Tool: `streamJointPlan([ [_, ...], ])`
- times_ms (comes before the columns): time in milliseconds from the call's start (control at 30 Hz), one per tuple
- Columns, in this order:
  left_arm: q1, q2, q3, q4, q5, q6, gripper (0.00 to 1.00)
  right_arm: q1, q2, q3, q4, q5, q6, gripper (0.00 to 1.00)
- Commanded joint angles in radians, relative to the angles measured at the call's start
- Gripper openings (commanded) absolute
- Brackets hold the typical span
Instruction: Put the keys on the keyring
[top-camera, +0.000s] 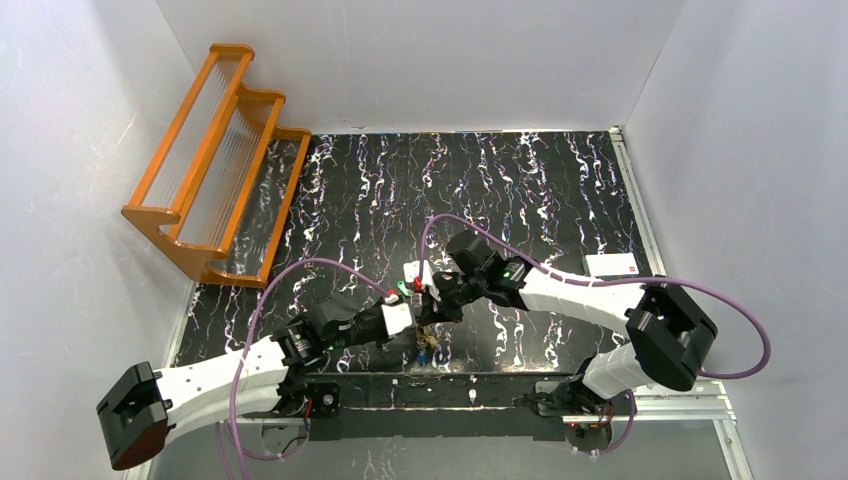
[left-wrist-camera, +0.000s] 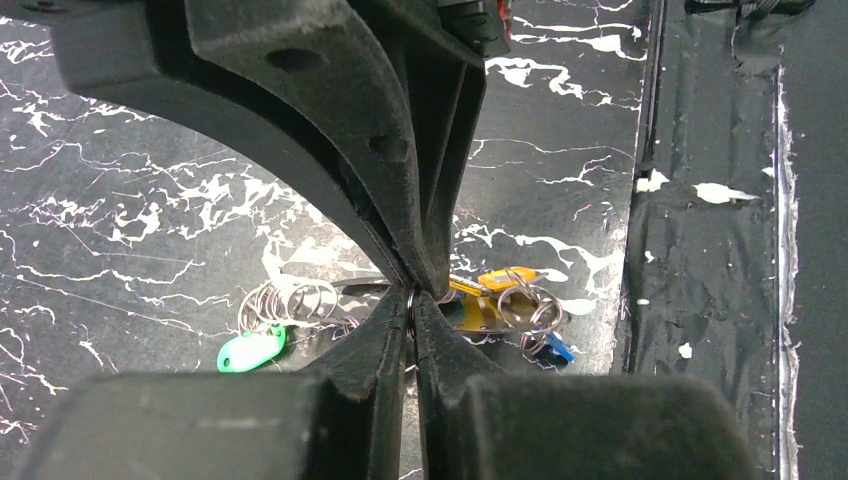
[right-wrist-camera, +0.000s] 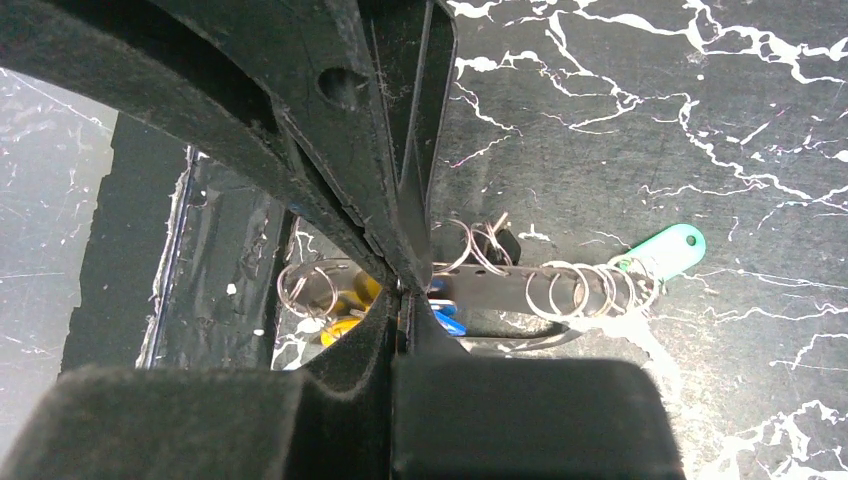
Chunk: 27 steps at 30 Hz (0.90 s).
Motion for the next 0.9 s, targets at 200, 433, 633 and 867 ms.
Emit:
streamJointPlan([
  [200, 0.002, 0.035, 0.063, -0.14, -0.04, 0.074, 0.07, 0.009, 0.004, 0.025, 0.032, -0.029, -0.003, 0.01],
  [433, 0.001, 0.052, 0.073, -0.135, -0.045, 0.091, 0.07, 0.012, 0.011, 0.035, 0.024, -0.032, -0.003, 0.01],
  [633, 0.002, 0.075, 0.09, -0.16, -0.021, 0.108, 0.0, 0.012, 0.006, 0.034, 0.024, -0.024, -0.002, 0.01],
  [867, 0.002, 0.007, 0.038, -0.077, -0.072, 0.044, 0.0, 0.009, -0.024, 0.009, 0.096, -0.004, 0.058, 0.28],
])
